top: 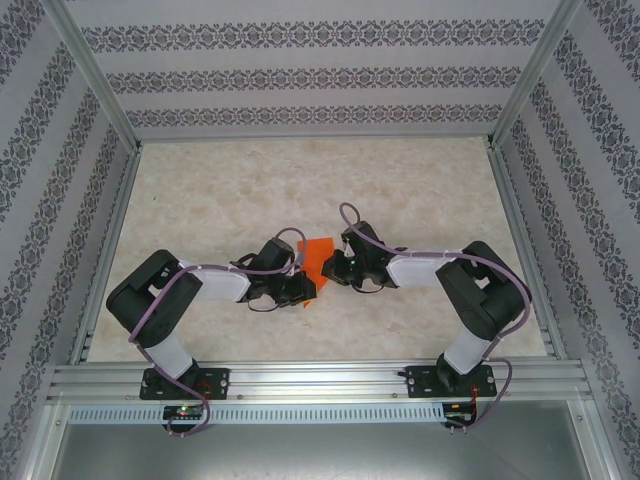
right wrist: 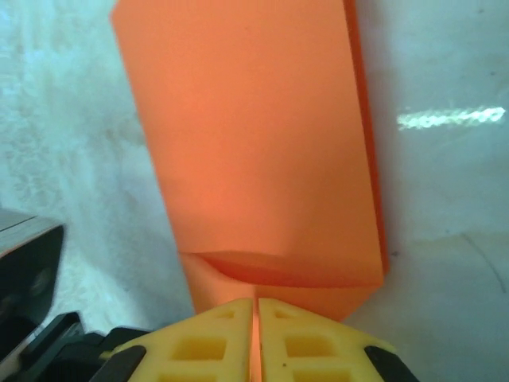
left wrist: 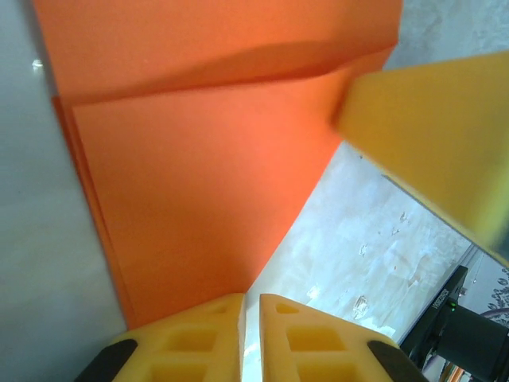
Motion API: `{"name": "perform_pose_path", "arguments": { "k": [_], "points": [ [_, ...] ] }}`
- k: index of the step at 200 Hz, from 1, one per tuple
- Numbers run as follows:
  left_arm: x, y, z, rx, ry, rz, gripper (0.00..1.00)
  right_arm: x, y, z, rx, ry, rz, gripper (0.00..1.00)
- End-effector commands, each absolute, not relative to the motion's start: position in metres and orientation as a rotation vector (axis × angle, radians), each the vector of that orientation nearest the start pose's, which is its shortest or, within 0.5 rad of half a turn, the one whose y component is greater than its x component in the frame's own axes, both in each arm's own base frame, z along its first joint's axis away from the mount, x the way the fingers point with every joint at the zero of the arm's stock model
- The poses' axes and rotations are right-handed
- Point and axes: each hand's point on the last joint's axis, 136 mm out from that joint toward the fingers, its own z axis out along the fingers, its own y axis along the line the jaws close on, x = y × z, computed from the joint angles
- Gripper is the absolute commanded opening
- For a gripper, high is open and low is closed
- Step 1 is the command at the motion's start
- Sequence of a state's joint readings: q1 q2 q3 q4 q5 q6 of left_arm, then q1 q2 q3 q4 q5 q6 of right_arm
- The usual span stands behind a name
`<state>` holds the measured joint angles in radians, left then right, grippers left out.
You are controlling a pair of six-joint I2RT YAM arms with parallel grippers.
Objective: Fold a paper plane with a square sheet of paper (pick it up from the middle)
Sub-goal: Third fold the triangle at the center of the table.
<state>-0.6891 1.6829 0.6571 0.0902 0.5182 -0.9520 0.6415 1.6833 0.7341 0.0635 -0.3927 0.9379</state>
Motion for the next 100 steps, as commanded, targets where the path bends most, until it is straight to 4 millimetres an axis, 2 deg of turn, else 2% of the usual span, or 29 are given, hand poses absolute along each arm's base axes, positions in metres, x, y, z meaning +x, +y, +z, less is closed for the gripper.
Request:
{"name": "perform_pose_path", "arguments": {
  "k": [1,24,55,83,100],
  "points": [
    [0.223,-0.277,0.001,-0.181,2.88,-1.091,0.14,0.271,0.294,0.047,0.122,2.67,1.128,0.08],
    [0.225,-0.28,0.004,-0.166,2.875,-1.098,0.13,0.265,0.308,0.042,0.095,2.687,1.166,0.04],
    [0.226,-0.281,0.006,-0.157,2.873,-1.098,0.13,0.259,0.32,0.022,0.088,2.739,1.179,0.01],
    [0.225,-0.278,0.003,-0.151,2.894,-1.068,0.13,0.261,0.303,-0.004,0.168,2.778,1.081,0.01],
    [0.222,-0.275,0.0,-0.158,2.908,-1.045,0.13,0.267,0.289,-0.01,0.213,2.778,1.021,0.02]
  ]
}}
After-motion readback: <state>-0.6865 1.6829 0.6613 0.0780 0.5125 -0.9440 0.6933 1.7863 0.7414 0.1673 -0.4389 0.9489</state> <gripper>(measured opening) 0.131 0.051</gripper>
